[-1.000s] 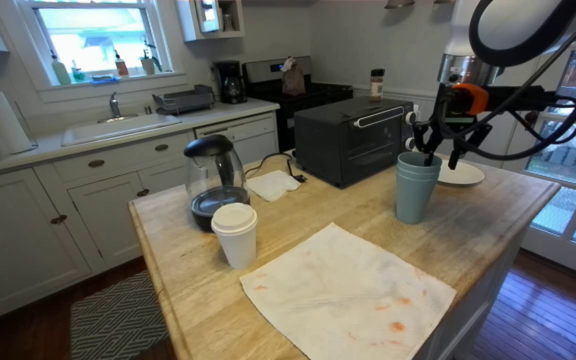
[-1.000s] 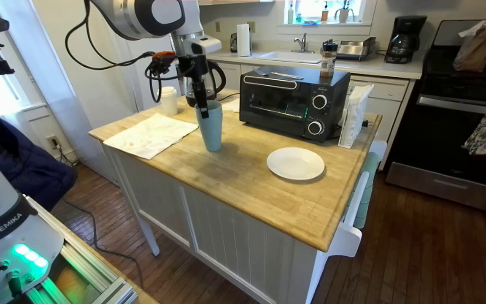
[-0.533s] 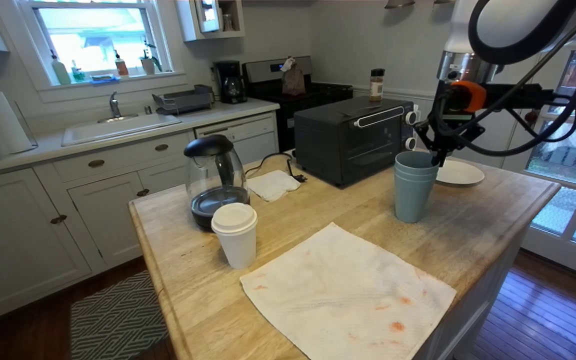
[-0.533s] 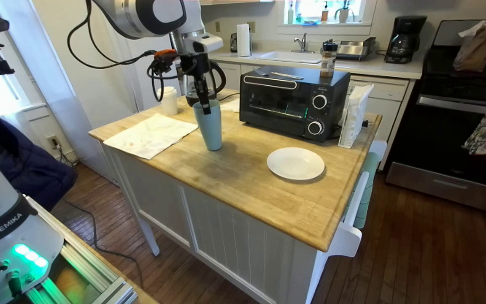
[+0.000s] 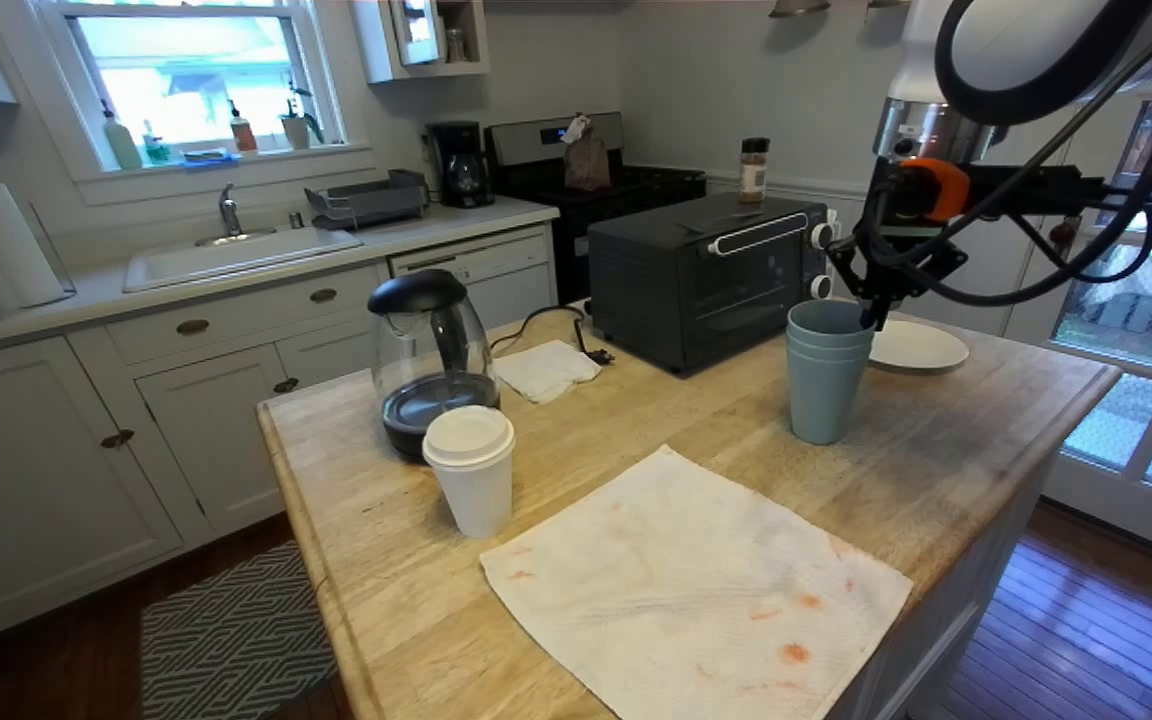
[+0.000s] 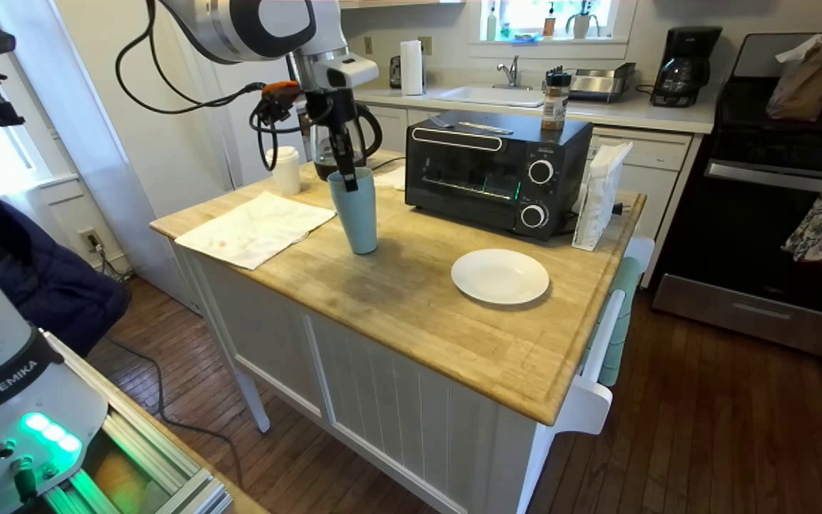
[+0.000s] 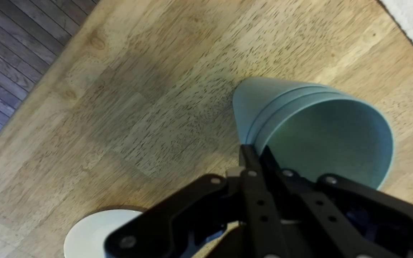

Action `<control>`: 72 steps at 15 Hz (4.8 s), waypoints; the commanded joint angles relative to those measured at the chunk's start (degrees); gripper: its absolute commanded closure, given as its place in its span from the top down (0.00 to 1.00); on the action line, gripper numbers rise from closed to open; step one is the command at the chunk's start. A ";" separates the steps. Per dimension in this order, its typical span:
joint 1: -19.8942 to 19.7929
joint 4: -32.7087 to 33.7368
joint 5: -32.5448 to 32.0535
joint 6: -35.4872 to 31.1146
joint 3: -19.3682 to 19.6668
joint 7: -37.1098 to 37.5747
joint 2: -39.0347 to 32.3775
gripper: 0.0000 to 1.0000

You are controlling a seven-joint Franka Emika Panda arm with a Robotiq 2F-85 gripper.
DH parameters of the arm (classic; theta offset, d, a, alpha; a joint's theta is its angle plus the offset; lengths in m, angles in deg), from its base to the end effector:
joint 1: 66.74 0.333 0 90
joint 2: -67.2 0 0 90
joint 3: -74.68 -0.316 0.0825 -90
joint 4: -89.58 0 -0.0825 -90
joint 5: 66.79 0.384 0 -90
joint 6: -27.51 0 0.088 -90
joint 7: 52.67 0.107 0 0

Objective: Unstack the three cups on the counter.

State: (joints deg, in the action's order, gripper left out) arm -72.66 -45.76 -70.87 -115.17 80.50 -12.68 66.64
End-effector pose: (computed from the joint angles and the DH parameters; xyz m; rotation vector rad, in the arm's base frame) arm 0.5014 -0.1038 0.3340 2.8416 -1.2839 0.1972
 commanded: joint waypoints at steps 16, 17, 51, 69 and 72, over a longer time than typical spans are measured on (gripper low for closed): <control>0.01 1.25 7.62 -0.29 0.43 -2.81 1.69 0.01; -0.01 1.26 7.60 -0.07 0.42 -2.81 2.23 0.01; 1.91 5.43 4.44 19.09 -7.78 -0.94 11.52 0.01; 2.01 -6.48 3.10 -0.40 -6.03 -1.58 2.79 0.01; 2.06 -6.73 3.48 -1.79 -5.71 -1.84 2.82 0.01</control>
State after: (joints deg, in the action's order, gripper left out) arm -70.97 -51.50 -66.42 -114.25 73.96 -14.65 69.67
